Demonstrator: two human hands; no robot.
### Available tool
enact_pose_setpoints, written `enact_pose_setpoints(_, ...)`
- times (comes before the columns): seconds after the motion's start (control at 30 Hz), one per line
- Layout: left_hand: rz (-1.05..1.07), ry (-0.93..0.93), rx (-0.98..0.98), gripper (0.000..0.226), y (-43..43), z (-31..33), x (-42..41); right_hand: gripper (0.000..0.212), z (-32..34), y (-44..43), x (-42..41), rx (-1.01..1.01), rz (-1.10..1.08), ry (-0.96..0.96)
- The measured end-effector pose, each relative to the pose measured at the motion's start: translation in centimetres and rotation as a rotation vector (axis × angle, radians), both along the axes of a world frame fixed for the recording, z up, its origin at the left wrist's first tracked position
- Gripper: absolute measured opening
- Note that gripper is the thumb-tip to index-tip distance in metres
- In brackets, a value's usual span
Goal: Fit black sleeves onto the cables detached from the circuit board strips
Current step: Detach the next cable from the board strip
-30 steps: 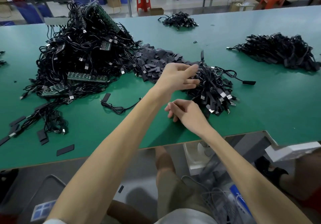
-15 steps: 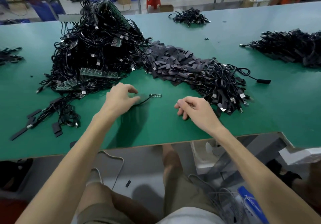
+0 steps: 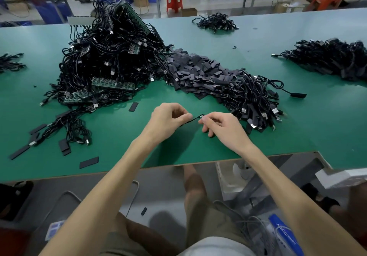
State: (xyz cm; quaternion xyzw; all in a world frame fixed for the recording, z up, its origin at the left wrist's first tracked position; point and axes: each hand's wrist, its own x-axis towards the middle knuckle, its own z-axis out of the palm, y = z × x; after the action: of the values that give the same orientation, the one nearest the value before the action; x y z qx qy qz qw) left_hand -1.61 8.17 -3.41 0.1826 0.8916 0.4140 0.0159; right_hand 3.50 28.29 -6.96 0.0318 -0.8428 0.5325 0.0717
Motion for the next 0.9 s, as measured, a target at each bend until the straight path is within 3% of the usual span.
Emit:
enact_pose_setpoints(0.13, -0.095, -0.092, 0.215, 0.015, 1.5, 0.4, 1.0, 0.028, 0.2, 0.1, -0.1, -0.018, -0.020, -0.003)
enact_pose_setpoints(0.37, -0.228, -0.220, 0.258, 0.027, 2.1, -1.0, 1.8, 0.021, 0.4, 0.4, -0.1, -0.190, -0.084, -0.021)
enact_pose_setpoints(0.57, -0.377, -0.356, 0.266, 0.025, 1.7, -1.7, 1.9, 0.015, 0.3, 0.4, -0.3, -0.261, -0.117, -0.026)
enact_pose_setpoints(0.67, -0.445, -0.424, 0.328, 0.016, 1.5, -1.3, 1.4, 0.023, 0.2, 0.5, -0.3, -0.250, -0.129, -0.018)
enact_pose_setpoints(0.77, -0.283, -0.235, 0.319, 0.012, 1.5, -1.0, -0.6, 0.031, 0.3, 0.6, -0.1, -0.229, -0.125, -0.006)
enact_pose_setpoints(0.83, -0.083, 0.002, 0.166, 0.017, 1.9, -1.5, -2.6, 0.033, 0.4, 0.5, -0.1, -0.229, -0.114, -0.004)
enact_pose_setpoints(0.9, -0.021, 0.195, -0.059, 0.034, 2.5, -2.3, -4.5, 0.034, 0.4, 0.3, -0.1, -0.222, -0.098, -0.017)
